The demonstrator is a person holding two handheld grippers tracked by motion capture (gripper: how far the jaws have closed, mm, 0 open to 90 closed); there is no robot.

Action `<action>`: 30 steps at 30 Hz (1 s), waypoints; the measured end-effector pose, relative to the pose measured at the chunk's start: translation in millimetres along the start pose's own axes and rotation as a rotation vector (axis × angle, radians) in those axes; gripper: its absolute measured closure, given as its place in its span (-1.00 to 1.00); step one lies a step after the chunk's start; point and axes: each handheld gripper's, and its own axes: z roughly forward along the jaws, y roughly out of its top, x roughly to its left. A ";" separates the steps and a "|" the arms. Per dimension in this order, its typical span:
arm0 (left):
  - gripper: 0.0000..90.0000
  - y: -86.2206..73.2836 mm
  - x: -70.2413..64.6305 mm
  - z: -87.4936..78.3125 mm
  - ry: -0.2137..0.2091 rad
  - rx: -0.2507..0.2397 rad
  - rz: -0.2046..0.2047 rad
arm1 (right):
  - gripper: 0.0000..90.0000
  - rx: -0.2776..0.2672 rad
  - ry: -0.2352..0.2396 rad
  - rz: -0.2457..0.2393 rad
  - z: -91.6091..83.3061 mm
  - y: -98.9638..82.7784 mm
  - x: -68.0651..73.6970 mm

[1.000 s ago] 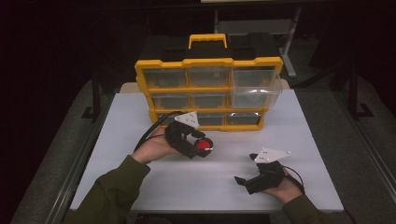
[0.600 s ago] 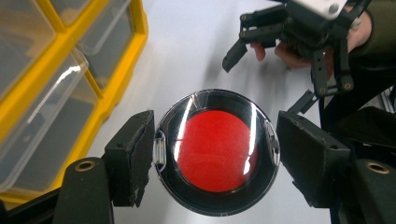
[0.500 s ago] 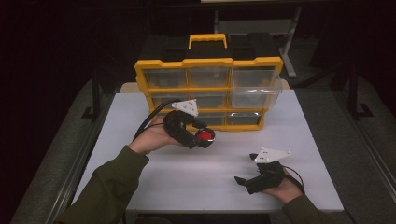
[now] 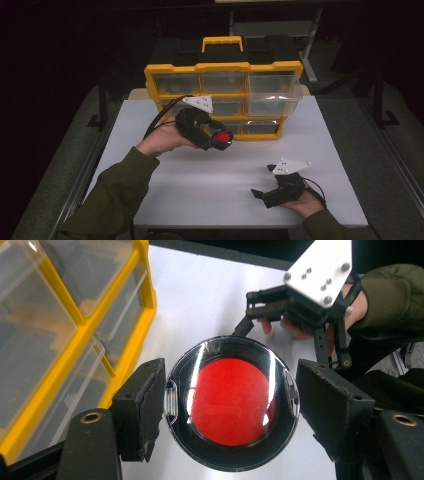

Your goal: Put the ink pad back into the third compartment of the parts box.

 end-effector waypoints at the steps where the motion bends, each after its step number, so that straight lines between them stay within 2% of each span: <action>1: -0.33 2.0 0.2 -1.0 0.000 -0.002 0.001 | -1.00 0.000 0.000 0.000 0.0 0.0 0.0; 12: -0.33 21.8 2.4 -13.6 -0.003 -0.015 0.018 | -1.00 0.000 0.001 0.000 0.1 0.1 -0.1; 20: -0.33 33.9 5.0 -22.4 -0.026 -0.039 0.021 | -1.00 -0.001 0.002 0.001 0.0 0.1 0.0; 30: -0.33 55.2 7.2 -35.8 -0.001 -0.040 0.042 | -1.00 -0.001 0.003 0.002 -0.2 0.1 0.3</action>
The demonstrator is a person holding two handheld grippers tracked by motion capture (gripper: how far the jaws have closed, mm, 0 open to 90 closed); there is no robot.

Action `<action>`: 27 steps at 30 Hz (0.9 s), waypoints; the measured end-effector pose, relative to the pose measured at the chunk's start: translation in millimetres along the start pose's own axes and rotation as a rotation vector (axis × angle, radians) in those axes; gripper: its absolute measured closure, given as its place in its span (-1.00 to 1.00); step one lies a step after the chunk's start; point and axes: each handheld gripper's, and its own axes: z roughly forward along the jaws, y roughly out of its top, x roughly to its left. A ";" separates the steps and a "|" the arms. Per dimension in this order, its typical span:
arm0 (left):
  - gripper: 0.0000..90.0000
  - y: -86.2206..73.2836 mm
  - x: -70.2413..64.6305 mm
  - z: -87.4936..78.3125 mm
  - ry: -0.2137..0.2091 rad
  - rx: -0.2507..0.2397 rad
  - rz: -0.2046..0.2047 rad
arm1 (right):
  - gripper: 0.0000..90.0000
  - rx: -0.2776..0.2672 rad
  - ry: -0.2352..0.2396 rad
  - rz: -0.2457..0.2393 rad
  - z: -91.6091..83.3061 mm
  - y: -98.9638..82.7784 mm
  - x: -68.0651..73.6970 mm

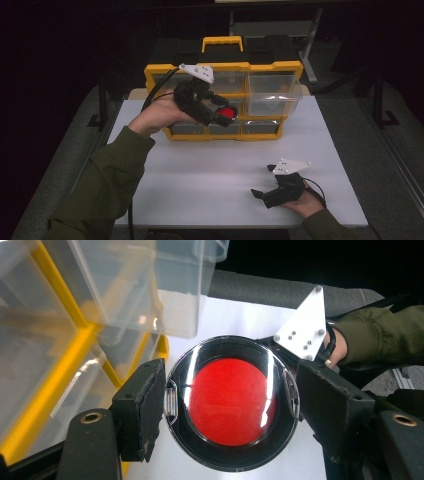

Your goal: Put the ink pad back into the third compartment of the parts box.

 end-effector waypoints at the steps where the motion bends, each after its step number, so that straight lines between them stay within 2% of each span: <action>1: -0.33 3.4 0.8 -2.0 0.002 -0.002 0.004 | -1.00 0.000 0.000 0.000 0.0 0.0 0.0; 15: -0.33 42.0 3.0 -19.4 0.025 -0.015 0.035 | -1.00 0.001 0.001 0.000 -0.4 0.0 0.3; 27: -0.33 69.4 11.6 -20.5 0.037 -0.029 0.033 | -1.00 -0.001 0.001 -0.003 -0.5 -0.1 0.1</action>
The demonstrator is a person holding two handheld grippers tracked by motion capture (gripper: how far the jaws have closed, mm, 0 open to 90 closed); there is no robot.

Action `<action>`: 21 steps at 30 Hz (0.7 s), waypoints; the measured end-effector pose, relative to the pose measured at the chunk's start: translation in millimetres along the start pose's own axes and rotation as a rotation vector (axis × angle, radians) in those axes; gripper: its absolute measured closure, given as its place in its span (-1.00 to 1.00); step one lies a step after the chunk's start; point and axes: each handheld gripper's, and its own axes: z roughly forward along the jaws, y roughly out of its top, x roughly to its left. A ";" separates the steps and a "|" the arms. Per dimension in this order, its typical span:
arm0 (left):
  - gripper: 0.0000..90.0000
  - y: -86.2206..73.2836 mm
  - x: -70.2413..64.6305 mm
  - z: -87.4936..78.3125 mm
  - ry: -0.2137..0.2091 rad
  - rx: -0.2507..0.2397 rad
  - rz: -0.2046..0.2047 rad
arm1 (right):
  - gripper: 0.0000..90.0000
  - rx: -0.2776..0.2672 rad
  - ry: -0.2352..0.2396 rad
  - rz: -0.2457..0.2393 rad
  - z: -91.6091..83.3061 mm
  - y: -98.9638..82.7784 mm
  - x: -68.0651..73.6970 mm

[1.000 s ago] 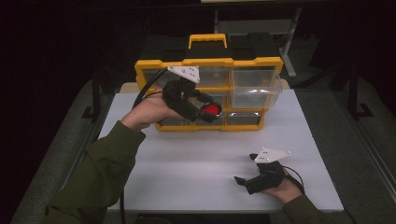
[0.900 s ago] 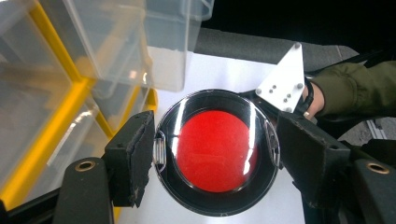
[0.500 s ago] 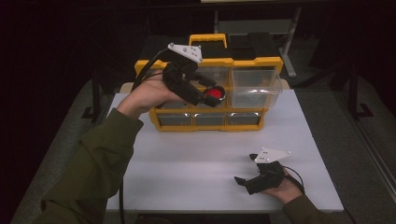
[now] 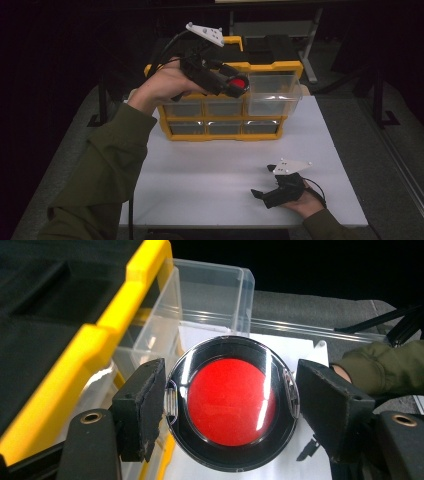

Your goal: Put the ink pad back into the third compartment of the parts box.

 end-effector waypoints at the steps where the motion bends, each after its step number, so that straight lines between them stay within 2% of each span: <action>1: -0.33 2.2 1.0 0.6 -0.001 0.002 0.001 | -1.00 0.000 0.000 0.000 0.0 0.0 0.0; 9: -0.33 19.9 6.1 8.4 0.000 0.003 0.004 | -1.00 -0.002 0.003 0.002 -0.3 0.0 -0.1; 15: -0.33 32.8 9.9 21.6 -0.006 0.009 0.004 | -1.00 -0.005 0.003 0.003 -0.5 0.0 -0.1; 21: -0.33 44.8 10.6 32.8 0.001 0.030 0.024 | -1.00 -0.009 0.004 0.004 -0.9 -0.1 -0.1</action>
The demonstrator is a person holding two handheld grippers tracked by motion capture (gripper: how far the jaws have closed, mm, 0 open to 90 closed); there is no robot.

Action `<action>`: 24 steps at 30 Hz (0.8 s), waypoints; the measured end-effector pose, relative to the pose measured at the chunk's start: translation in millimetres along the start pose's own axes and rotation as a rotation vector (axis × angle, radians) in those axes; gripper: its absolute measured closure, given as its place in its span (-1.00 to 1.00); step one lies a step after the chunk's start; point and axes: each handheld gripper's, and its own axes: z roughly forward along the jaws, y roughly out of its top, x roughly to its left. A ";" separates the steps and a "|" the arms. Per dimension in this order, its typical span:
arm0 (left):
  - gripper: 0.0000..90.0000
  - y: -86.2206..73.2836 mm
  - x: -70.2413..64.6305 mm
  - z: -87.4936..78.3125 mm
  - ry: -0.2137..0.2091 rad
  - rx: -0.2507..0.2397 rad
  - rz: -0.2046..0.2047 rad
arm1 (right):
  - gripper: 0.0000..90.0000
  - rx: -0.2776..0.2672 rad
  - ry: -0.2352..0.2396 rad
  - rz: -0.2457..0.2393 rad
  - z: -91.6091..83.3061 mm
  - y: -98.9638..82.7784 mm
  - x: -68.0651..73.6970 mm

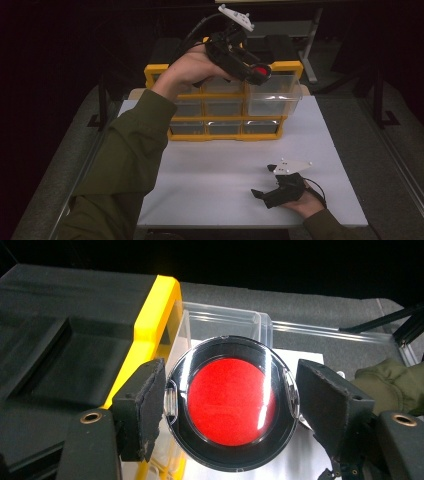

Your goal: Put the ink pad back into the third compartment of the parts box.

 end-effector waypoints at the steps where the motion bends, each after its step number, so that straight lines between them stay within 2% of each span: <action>1: -0.33 2.1 -0.3 1.5 -0.002 0.001 0.003 | -1.00 0.000 0.000 0.000 -0.1 -0.1 -0.1; 7: -0.34 7.2 -0.3 16.6 0.008 0.030 0.014 | -1.00 -0.002 0.001 -0.002 -1.1 -0.1 -0.1; 15: -0.34 3.0 9.9 31.6 0.021 0.067 -0.008 | -1.00 -0.003 0.001 0.000 -1.7 -0.3 0.2; 18: -0.34 0.1 11.8 36.3 0.013 0.070 -0.023 | -1.00 -0.004 0.002 0.001 -1.8 -0.3 0.1; 20: -0.34 -1.8 11.5 39.5 0.001 0.076 -0.024 | -1.00 -0.003 0.002 0.000 -1.7 -0.4 0.3; 24: -0.35 -4.5 12.2 41.8 0.004 0.077 -0.022 | -1.00 -0.002 0.002 0.000 -1.8 -0.3 0.3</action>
